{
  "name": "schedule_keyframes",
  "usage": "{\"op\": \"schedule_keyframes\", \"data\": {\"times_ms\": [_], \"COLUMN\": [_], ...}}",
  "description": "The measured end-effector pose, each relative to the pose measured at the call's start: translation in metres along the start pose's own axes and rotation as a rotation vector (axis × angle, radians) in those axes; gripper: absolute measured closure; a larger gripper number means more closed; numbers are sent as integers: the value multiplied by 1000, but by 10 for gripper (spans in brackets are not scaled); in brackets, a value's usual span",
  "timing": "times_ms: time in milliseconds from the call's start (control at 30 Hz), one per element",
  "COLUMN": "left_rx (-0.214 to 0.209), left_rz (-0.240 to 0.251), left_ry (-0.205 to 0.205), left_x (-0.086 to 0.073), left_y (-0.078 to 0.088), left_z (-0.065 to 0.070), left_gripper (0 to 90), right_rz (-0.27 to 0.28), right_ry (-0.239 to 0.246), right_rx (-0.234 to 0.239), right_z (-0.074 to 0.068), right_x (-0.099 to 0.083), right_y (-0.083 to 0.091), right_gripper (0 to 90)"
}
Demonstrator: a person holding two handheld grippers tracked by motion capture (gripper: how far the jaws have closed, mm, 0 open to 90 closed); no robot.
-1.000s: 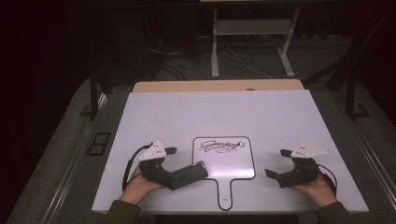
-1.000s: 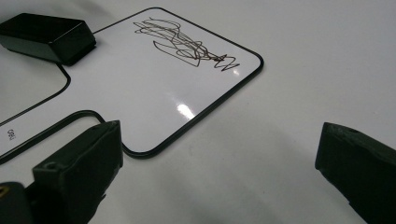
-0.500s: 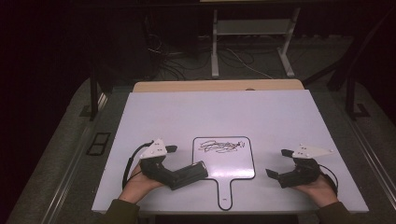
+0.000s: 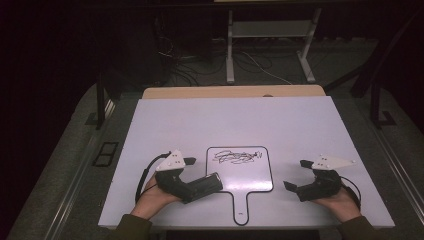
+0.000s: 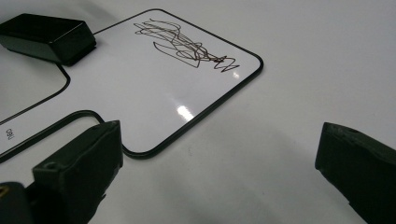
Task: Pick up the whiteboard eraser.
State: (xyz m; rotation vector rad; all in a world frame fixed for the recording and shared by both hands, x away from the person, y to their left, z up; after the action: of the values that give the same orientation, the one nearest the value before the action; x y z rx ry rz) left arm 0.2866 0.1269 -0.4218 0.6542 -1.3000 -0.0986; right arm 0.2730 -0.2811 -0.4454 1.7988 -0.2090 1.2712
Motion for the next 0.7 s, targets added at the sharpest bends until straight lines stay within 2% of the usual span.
{"op": "schedule_keyframes", "data": {"times_ms": [367, 467, 700], "left_rx": [-45, -46, -39], "left_rz": [-86, -106, -197], "left_ry": [-58, -70, -103], "left_x": [-3, -4, -10], "left_y": [-14, -16, -23], "left_z": [6, 7, 9], "left_gripper": [110, 131, 150], "right_rz": [-2, -3, -1], "right_ry": [5, 5, 5], "right_rx": [8, 9, 9], "right_z": [0, -1, 0], "right_x": [0, 0, 0], "right_y": [-1, -2, -1], "right_gripper": [0, 0, 0]}}
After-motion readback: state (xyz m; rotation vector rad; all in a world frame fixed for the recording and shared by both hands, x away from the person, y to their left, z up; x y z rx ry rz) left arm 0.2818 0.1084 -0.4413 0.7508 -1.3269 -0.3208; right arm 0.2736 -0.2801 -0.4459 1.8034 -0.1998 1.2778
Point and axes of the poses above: each handheld gripper's, and its own axes: y roughly backward along the jaws, x roughly out of its top, z roughly to its right, the point moved 2 cm from there along -y, roughly forward along the jaws, and after that the axes turned 3 degrees about -x, right-handed, at the moved point
